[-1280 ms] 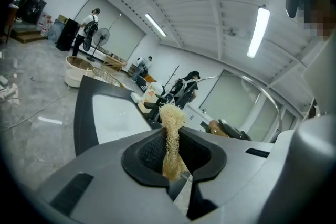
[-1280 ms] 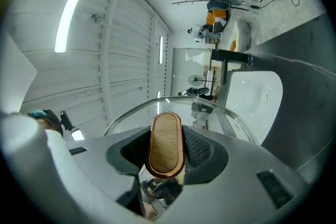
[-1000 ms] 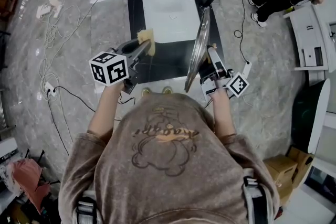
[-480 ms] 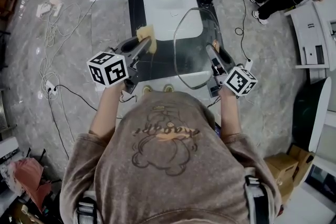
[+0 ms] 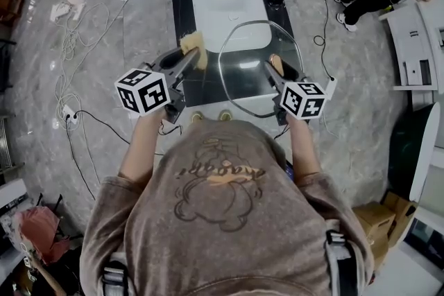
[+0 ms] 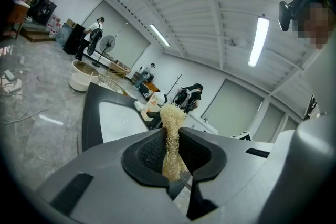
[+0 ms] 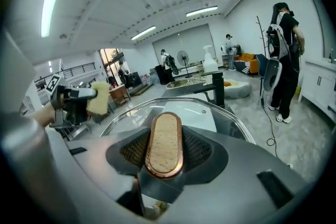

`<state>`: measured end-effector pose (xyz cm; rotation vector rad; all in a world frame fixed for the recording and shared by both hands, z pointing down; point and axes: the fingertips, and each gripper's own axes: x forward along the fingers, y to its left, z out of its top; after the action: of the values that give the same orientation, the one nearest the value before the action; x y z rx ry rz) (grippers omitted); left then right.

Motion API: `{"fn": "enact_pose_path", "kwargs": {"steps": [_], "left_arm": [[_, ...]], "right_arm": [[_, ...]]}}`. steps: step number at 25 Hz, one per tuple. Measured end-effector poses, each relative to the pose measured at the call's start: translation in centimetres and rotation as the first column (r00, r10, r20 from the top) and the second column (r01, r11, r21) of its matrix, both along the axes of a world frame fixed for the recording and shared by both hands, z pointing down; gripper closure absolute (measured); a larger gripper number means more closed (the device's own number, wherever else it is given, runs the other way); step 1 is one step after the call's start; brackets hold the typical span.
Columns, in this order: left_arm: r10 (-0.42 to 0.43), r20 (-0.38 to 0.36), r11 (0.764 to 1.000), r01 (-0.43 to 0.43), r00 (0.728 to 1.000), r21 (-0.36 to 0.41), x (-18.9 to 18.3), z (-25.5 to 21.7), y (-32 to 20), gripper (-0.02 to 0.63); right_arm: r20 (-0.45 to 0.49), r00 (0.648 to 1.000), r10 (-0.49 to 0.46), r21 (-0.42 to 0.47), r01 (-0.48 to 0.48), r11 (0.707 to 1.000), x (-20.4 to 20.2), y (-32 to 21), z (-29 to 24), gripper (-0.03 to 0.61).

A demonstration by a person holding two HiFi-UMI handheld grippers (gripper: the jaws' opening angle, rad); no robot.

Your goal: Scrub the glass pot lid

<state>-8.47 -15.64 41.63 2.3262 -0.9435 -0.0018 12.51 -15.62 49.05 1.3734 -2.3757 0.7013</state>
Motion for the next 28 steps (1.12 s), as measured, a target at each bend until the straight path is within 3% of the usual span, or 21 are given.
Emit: {"fn": "enact_pose_path", "kwargs": {"steps": [11,28], "left_arm": [[-0.021,0.009,1.0,0.021,1.0,-0.009,-0.4,0.5,0.0,0.549],[-0.069,0.048,0.996,0.071,0.996,-0.045,-2.0,2.0,0.5,0.549]], "right_arm": [[-0.138,0.986,-0.095,-0.099,0.081,0.992,-2.3,-1.2,6.5,0.403],[-0.323,0.919,-0.226,-0.197,0.169,0.966,-5.2,-2.3,14.0,0.403]]}}
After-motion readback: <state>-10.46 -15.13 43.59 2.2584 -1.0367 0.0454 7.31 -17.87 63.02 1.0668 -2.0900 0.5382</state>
